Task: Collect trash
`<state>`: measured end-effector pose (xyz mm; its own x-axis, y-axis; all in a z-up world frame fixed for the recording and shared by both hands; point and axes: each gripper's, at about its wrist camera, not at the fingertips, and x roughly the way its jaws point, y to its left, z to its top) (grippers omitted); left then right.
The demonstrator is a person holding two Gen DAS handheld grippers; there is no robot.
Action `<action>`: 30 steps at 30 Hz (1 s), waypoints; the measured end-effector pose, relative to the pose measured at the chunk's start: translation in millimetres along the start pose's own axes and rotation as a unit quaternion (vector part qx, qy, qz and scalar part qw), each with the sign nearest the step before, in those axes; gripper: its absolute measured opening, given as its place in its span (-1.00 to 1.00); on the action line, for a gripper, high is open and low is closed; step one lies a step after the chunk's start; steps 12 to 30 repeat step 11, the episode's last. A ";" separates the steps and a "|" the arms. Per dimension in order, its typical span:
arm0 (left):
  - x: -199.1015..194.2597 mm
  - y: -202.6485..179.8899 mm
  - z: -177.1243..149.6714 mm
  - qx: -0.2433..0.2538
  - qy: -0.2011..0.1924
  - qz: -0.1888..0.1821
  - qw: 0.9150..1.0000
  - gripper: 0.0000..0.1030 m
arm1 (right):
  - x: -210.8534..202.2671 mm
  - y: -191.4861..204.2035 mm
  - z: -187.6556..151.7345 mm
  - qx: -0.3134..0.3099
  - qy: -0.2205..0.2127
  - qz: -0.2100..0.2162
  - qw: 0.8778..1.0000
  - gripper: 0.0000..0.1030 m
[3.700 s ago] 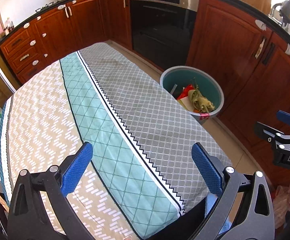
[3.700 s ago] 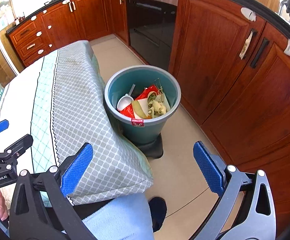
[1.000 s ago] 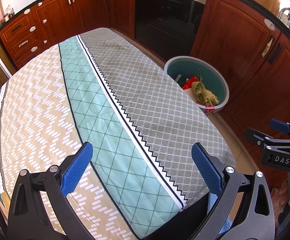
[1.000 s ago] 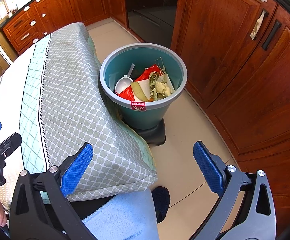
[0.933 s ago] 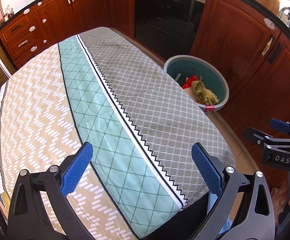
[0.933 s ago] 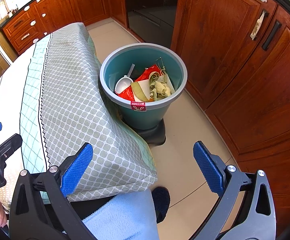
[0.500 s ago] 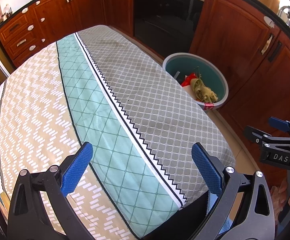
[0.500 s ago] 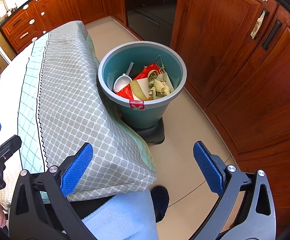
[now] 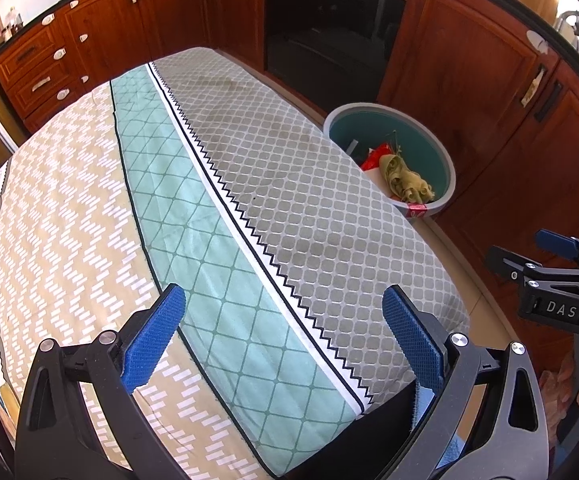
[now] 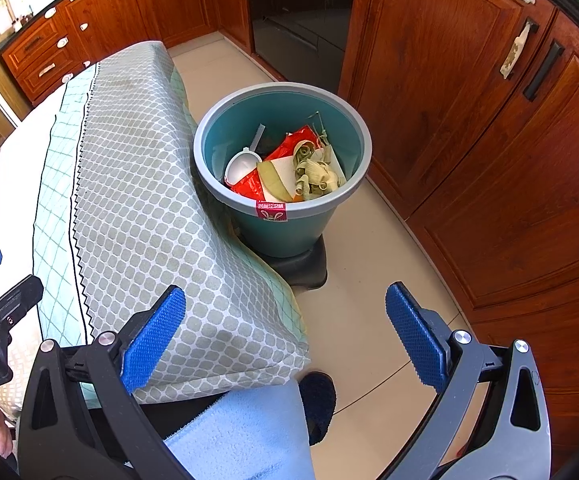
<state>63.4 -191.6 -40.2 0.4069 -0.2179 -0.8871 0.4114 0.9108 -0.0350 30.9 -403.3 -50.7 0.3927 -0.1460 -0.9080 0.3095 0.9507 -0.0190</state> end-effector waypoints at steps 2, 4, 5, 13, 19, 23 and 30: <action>0.0 0.1 -0.3 0.001 0.001 0.002 1.000 0.92 | 0.2 -0.5 0.4 0.000 0.000 -0.002 1.000 0.87; 0.2 0.6 -0.3 -0.001 0.003 0.007 1.000 0.92 | -0.3 -0.2 0.6 0.000 -0.001 -0.003 1.000 0.87; 0.4 1.2 -0.4 -0.002 0.004 0.008 1.000 0.92 | -0.3 -0.2 0.3 -0.001 -0.001 -0.003 1.000 0.87; 3.5 3.3 -1.3 -0.003 0.012 0.011 1.000 0.92 | -0.6 -0.3 1.5 -0.001 0.001 -0.002 1.000 0.87; 3.5 3.3 -1.3 -0.003 0.012 0.011 1.000 0.92 | -0.6 -0.3 1.5 -0.001 0.001 -0.002 1.000 0.87; 3.5 3.3 -1.3 -0.003 0.012 0.011 1.000 0.92 | -0.6 -0.3 1.5 -0.001 0.001 -0.002 1.000 0.87; 3.5 3.3 -1.3 -0.003 0.012 0.011 1.000 0.92 | -0.6 -0.3 1.5 -0.001 0.001 -0.002 1.000 0.87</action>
